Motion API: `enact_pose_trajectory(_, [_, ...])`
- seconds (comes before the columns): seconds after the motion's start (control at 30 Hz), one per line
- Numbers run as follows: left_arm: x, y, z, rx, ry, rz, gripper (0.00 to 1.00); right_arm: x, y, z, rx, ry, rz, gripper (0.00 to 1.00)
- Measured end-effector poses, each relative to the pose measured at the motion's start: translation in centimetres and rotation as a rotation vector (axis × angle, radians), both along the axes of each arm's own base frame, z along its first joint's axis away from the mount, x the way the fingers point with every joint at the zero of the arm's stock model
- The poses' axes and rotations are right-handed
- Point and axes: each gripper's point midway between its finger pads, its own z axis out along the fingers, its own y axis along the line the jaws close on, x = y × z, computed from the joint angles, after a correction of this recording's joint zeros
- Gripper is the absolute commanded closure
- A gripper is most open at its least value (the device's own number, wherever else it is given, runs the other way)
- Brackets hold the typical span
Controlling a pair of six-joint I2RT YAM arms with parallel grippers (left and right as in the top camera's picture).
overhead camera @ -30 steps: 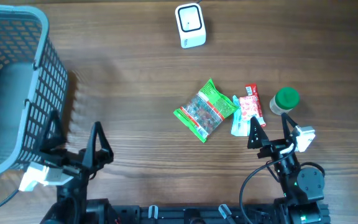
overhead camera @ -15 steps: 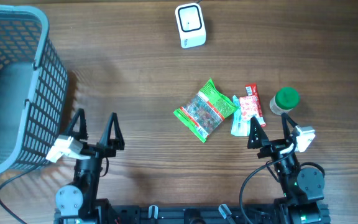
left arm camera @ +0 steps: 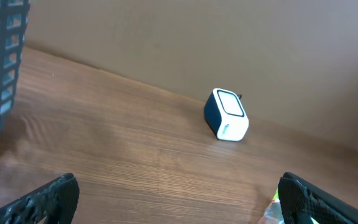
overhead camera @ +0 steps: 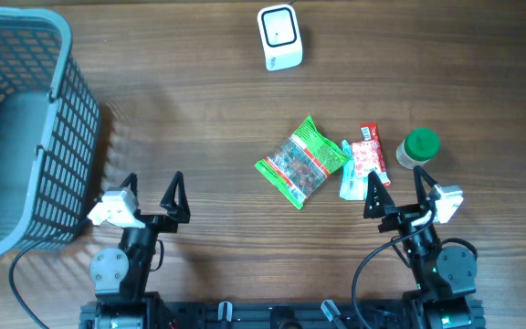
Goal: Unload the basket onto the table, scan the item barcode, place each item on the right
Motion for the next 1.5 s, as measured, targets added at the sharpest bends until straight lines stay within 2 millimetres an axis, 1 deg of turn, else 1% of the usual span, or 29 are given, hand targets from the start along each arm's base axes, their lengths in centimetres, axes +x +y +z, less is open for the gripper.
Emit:
enact_pose_trajectory(0.3, [0.00,0.01,0.00,0.040,-0.006,-0.002,0.00,0.00,0.00,0.00,0.000,0.000,0.000,0.00])
enact_pose_trajectory(1.5, [0.00,0.00,0.00,0.040,-0.006,-0.002,0.00,0.00,0.00,0.00,0.000,0.000,0.000,0.00])
